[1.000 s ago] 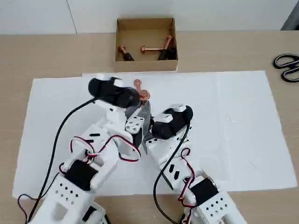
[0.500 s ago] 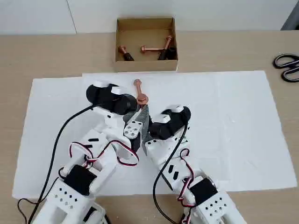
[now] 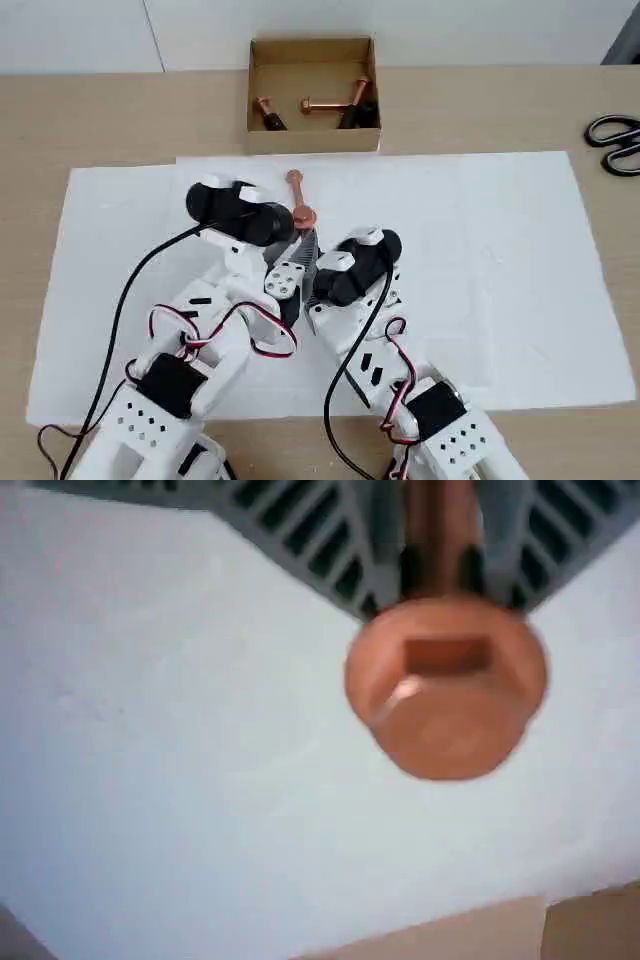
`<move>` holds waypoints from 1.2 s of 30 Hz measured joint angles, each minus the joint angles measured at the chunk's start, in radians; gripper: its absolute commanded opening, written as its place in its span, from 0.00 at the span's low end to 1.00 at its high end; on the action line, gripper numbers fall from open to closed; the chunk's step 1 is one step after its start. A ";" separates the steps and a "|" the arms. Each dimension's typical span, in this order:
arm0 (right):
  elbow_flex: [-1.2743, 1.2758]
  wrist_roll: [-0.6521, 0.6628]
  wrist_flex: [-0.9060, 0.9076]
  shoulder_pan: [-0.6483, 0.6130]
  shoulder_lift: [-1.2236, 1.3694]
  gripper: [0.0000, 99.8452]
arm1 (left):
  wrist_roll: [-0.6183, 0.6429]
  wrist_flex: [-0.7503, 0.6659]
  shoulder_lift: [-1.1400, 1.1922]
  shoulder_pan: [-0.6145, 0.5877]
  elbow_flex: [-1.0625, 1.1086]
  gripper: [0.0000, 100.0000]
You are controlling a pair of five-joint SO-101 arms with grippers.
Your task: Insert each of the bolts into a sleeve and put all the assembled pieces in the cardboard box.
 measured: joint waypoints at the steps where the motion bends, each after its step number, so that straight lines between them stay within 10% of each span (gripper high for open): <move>1: 0.000 0.003 -0.002 0.000 0.000 0.00 | 0.000 0.003 0.000 0.002 0.000 0.01; 36: 0.058 0.008 -0.002 0.003 -0.123 0.00 | 0.021 0.137 0.161 0.032 -0.138 0.09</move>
